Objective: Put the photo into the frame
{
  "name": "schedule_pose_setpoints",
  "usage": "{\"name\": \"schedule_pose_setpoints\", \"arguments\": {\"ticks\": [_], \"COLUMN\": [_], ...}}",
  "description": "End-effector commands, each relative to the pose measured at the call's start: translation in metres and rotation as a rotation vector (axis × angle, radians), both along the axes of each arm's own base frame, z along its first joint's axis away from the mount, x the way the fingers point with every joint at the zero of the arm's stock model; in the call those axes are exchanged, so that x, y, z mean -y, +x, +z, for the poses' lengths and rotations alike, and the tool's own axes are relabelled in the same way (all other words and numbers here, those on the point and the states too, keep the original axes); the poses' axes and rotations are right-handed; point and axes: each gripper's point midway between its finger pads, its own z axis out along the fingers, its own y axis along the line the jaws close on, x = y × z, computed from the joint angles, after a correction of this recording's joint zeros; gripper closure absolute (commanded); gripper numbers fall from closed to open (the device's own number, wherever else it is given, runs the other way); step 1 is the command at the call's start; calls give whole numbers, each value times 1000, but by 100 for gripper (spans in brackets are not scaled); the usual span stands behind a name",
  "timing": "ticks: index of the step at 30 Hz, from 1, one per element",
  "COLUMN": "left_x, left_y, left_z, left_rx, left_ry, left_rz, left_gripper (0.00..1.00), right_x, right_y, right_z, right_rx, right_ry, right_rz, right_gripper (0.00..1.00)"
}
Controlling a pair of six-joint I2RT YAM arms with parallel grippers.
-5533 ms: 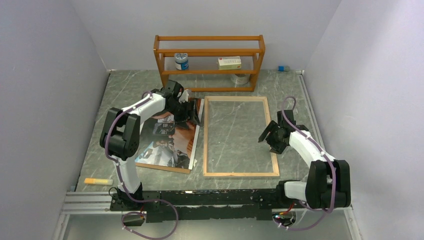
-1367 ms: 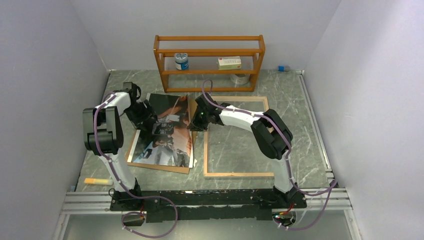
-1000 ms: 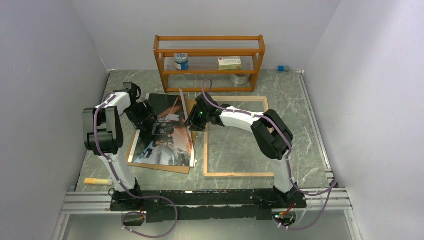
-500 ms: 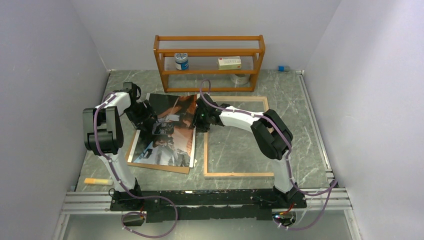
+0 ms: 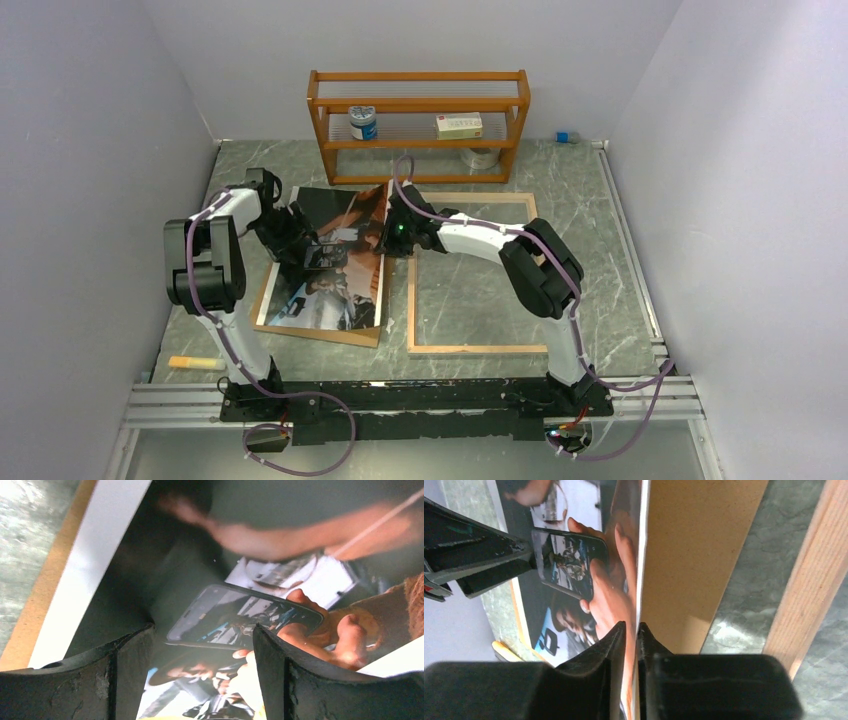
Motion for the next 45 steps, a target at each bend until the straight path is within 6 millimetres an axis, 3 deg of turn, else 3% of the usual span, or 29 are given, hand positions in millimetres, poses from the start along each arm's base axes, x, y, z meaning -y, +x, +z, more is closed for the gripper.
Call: {"name": "schedule_pose_setpoints", "arguments": {"ticks": [1,4,9,13,15,19,23,27,31,40,45], "left_x": [13,27,53,64,65,74,75,75,81,94,99], "left_y": [-2,5,11,13,14,8,3,-3,-7,-8,-10], "left_z": [14,44,99,142,162,182,185,172,160,139,126], "left_rx": [54,153,293,394,434,464,469,442,414,360,327], "left_ry": [-59,-125,-176,-170,-171,-169,-164,-161,-172,-162,-162], "left_rz": [-28,-72,-190,-241,-251,-285,-292,-289,-300,-340,-346], "left_gripper": [23,22,21,20,19,19,19,19,19,20,20], "right_x": [-9,-3,17,43,58,100,155,215,255,313,301], "right_y": [7,6,-5,-18,-28,-42,-53,-60,-63,-66,-63], "right_z": [20,35,65,95,120,156,190,221,245,284,291], "right_rx": [89,140,246,319,365,382,346,302,316,381,389], "right_ry": [37,6,-82,-168,-205,-315,-403,-444,-498,-727,-683], "right_rz": [31,51,129,204,260,321,279,166,75,-1,39], "right_gripper": [89,100,100,100,100,100,100,100,100,100,100]}}
